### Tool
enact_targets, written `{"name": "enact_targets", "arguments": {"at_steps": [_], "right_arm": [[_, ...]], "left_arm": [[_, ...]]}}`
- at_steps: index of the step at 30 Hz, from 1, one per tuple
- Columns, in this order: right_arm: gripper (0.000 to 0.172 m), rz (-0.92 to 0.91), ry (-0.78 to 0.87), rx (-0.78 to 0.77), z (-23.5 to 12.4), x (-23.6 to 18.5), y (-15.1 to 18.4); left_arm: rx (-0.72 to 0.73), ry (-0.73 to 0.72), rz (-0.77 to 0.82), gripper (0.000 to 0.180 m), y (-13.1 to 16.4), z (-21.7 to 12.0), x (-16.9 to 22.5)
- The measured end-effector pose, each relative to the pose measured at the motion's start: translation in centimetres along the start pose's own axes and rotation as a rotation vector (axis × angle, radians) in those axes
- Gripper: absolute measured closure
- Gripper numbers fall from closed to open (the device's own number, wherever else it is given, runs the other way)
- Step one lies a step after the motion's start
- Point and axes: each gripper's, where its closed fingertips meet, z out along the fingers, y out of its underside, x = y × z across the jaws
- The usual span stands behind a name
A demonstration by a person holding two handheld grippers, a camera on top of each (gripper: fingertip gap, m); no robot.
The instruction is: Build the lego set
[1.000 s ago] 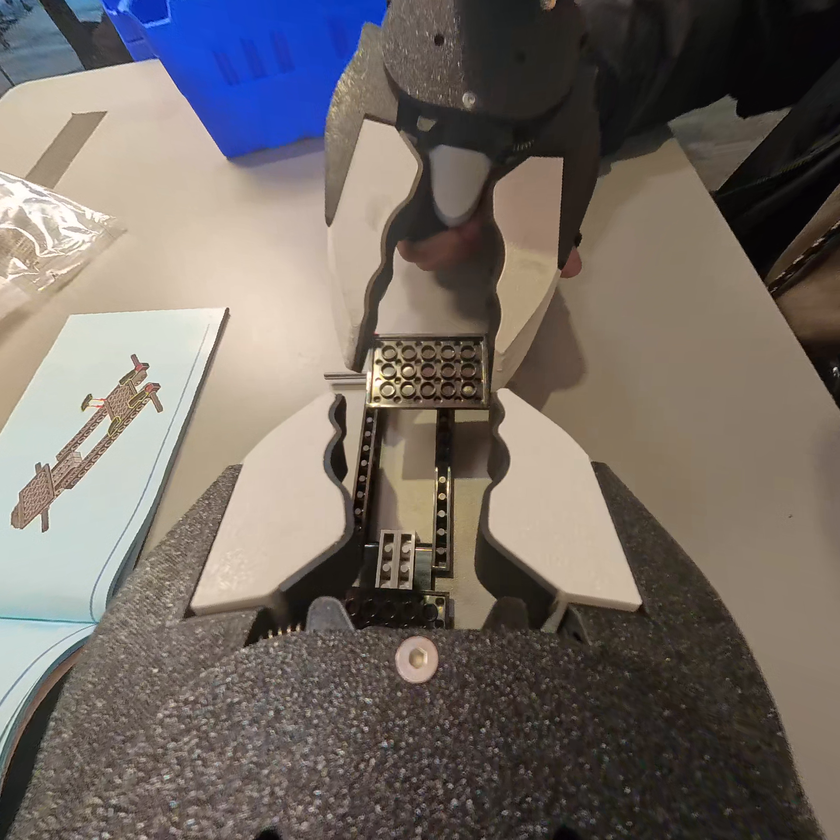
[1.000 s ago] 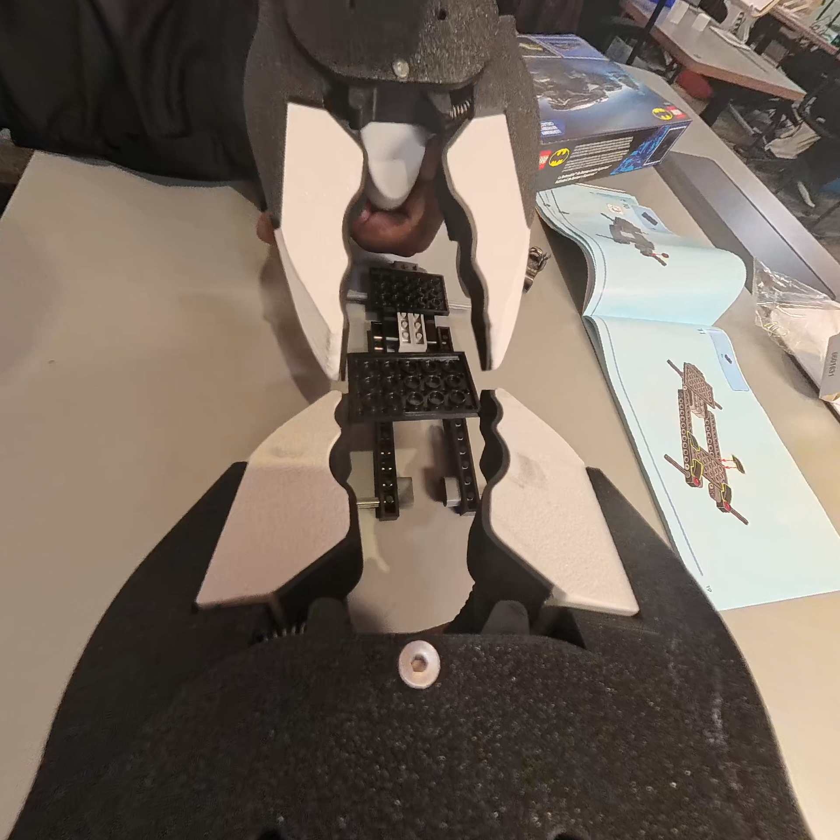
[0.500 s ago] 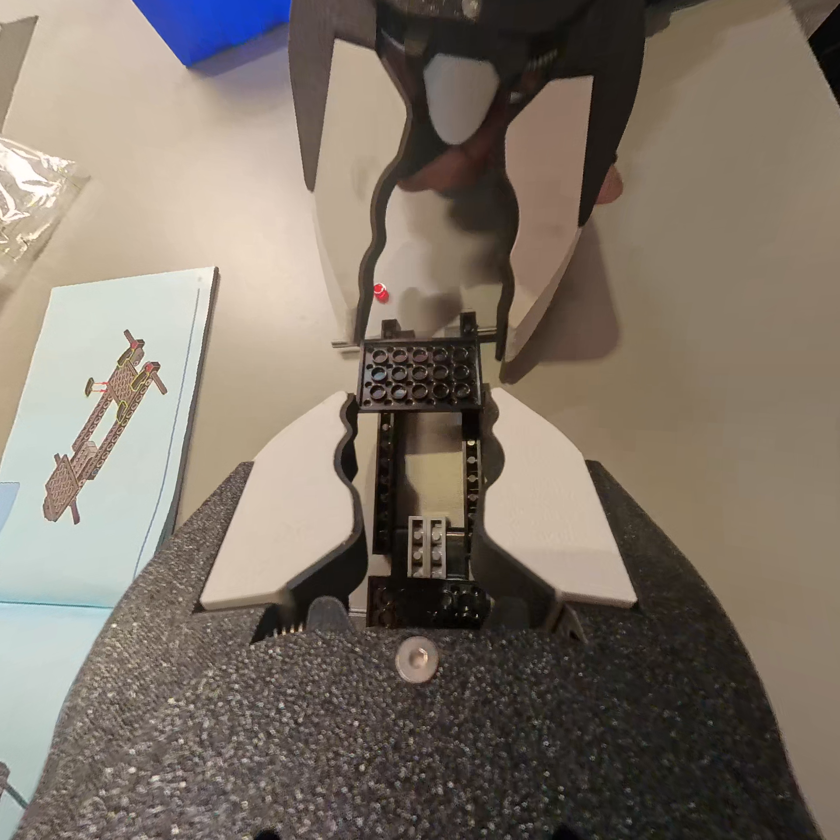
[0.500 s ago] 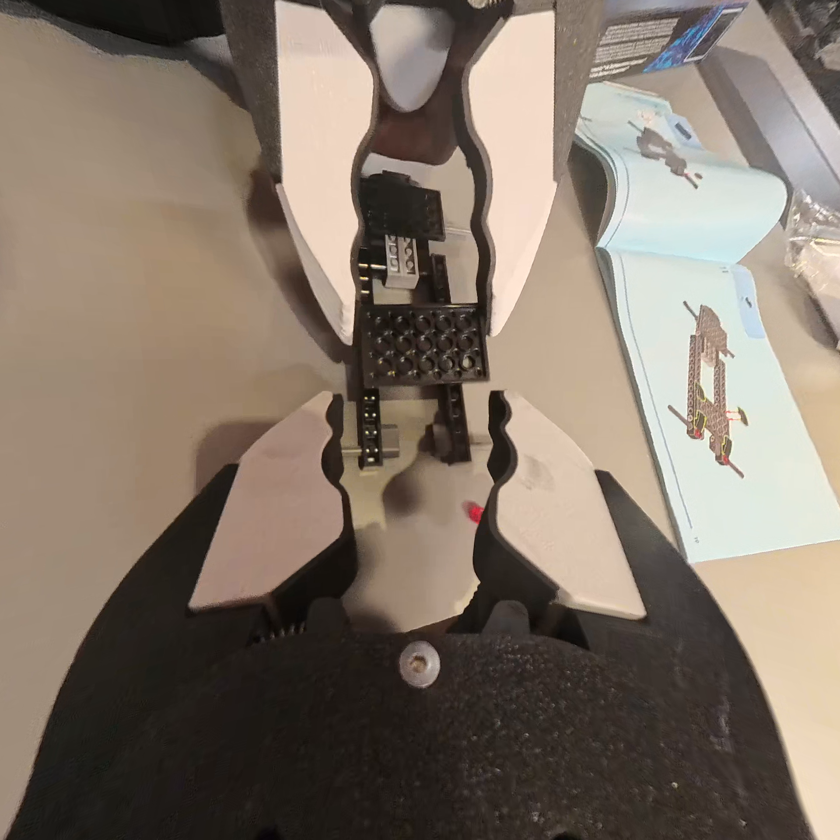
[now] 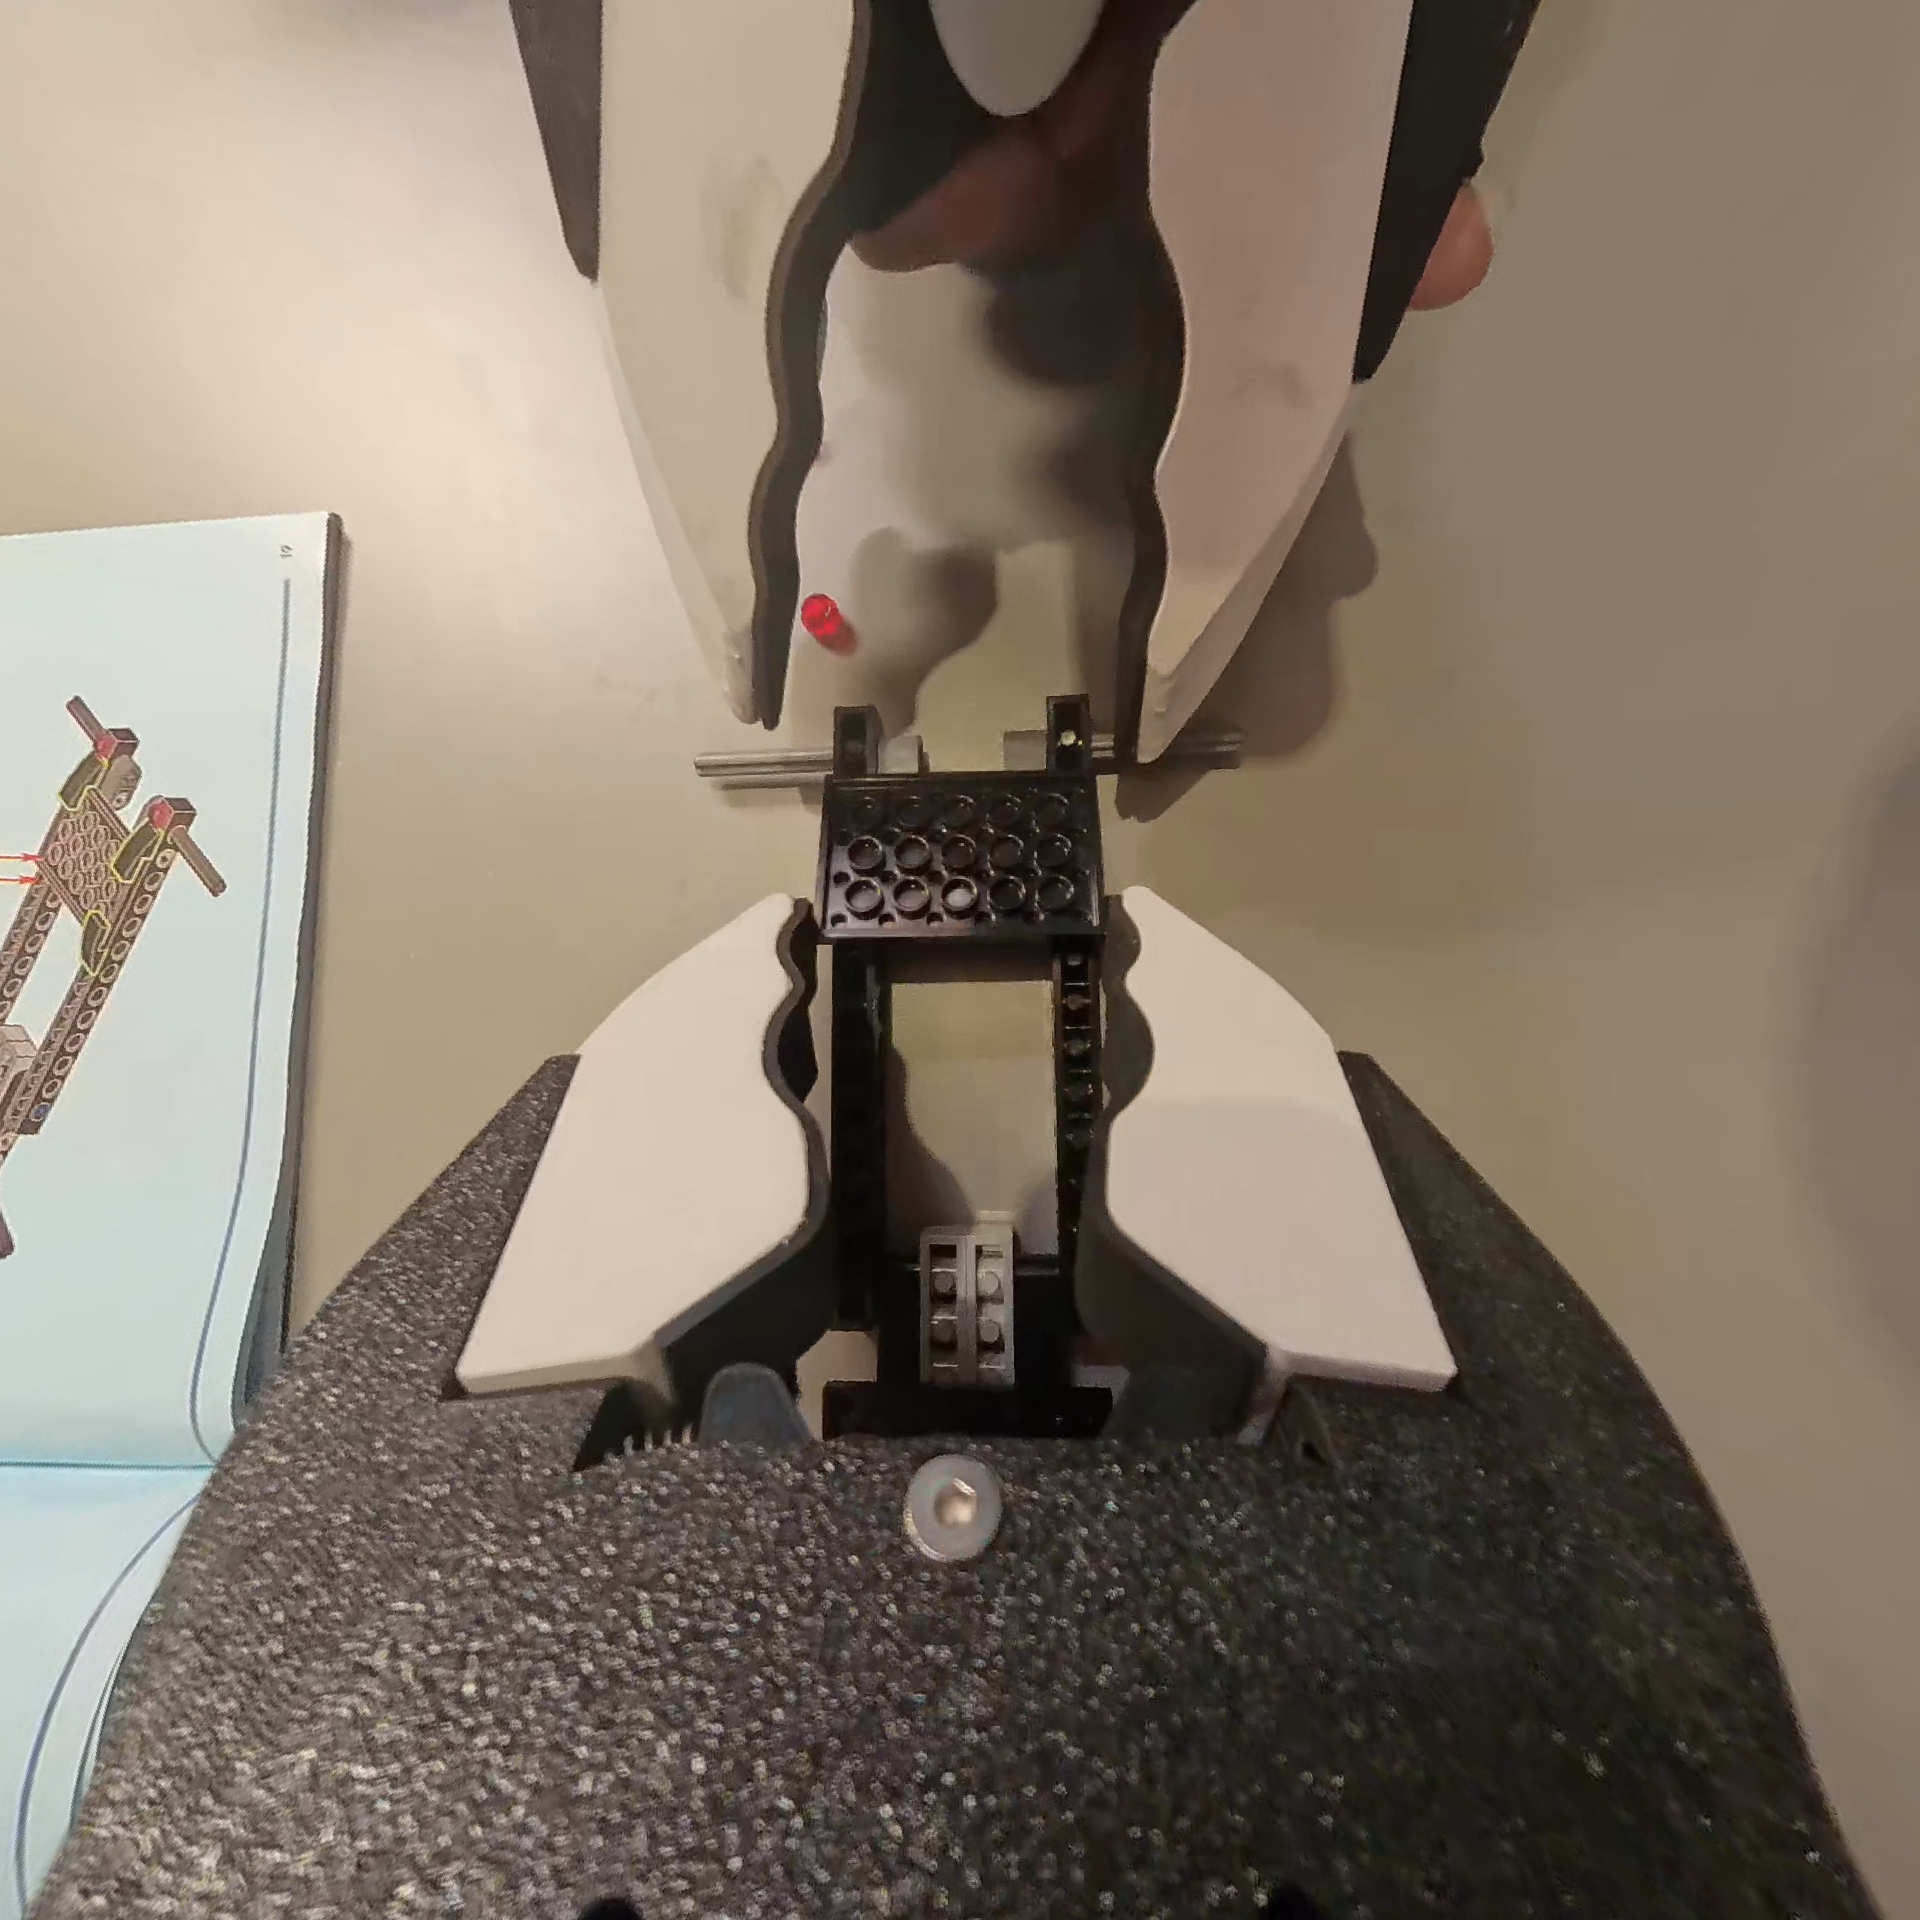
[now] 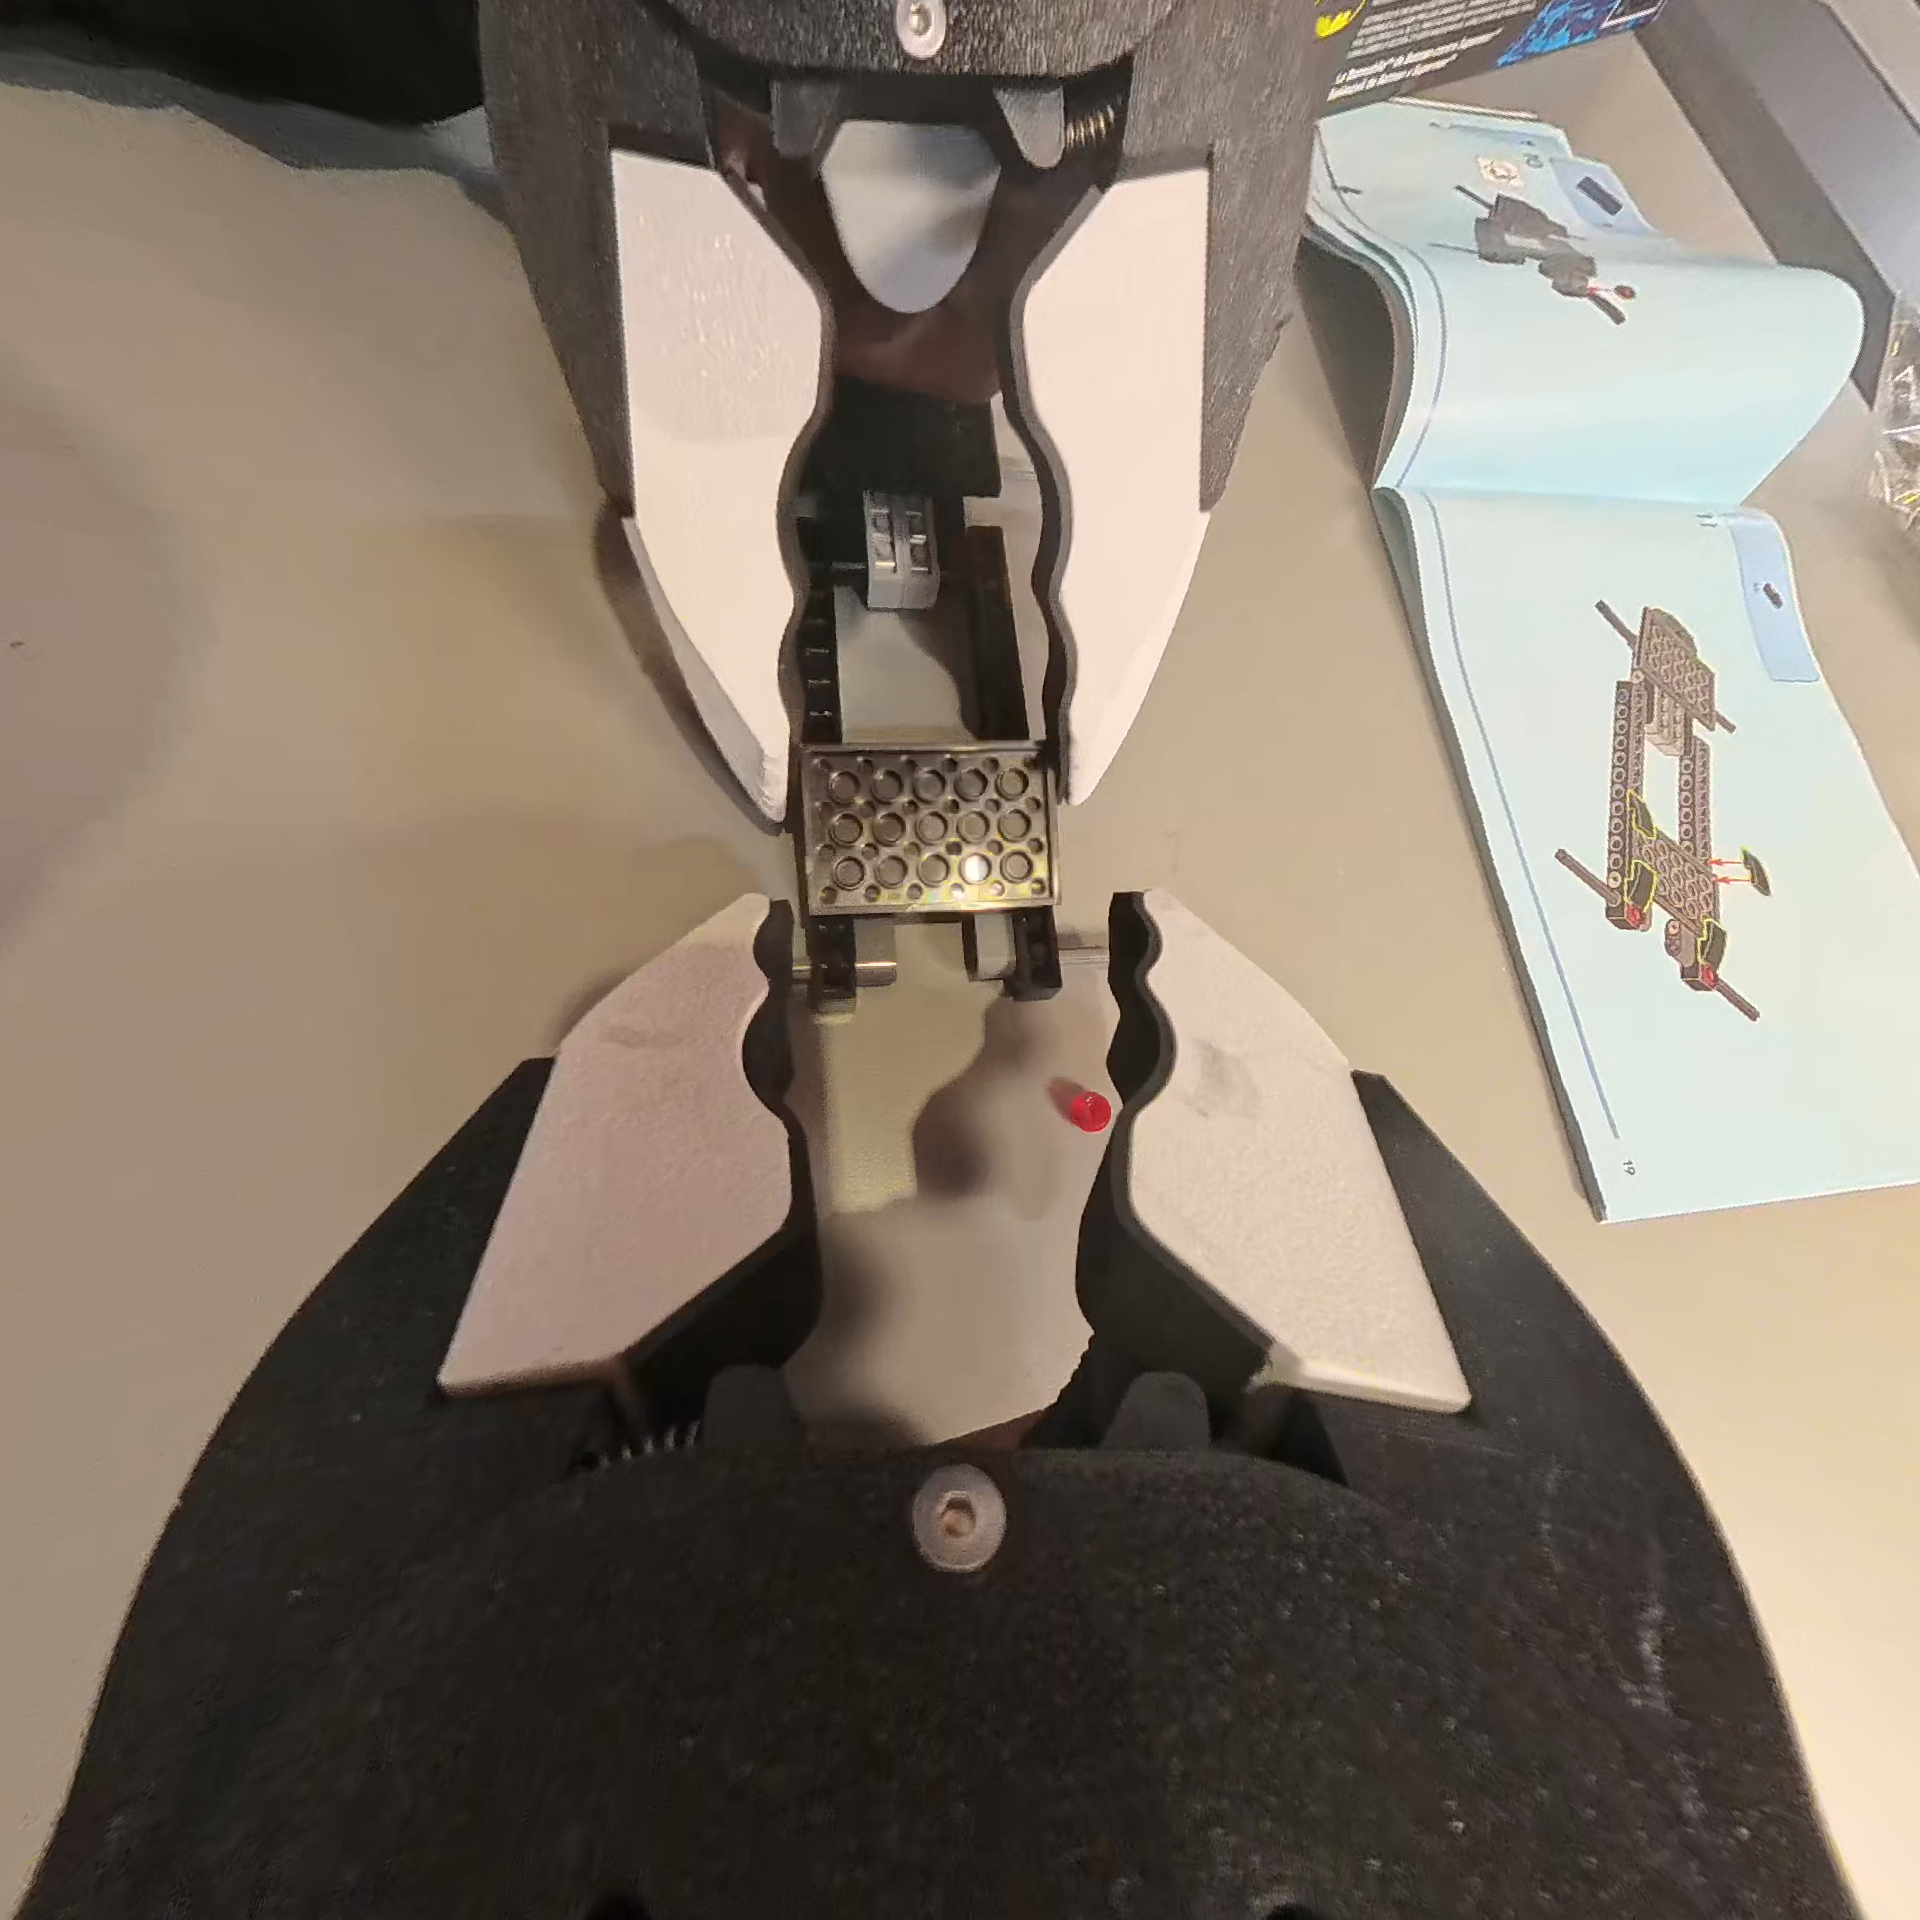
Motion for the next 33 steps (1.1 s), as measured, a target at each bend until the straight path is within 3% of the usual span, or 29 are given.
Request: {"name": "enact_targets", "arguments": {"at_steps": [20,26,29,33], "right_arm": [[0.112,0.008,-0.017,-0.021,0.1,-0.2,0.3],[0.113,0.007,-0.010,0.000,-0.1,0.1,0.1],[0.114,-0.002,0.027,0.021,-0.5,1.0,-0.1],[0.118,-0.008,0.166,0.131,-2.1,4.0,-1.1]], "left_arm": [[-0.026,0.013,-0.040,0.126,0.1,0.6,0.1],[0.014,-0.006,-0.040,0.121,-0.7,-0.7,-0.2],[0.118,-0.077,-0.062,0.120,-1.5,-2.8,-1.6],[0.348,-0.346,-0.136,0.121,-1.2,-6.8,-6.5]]}}
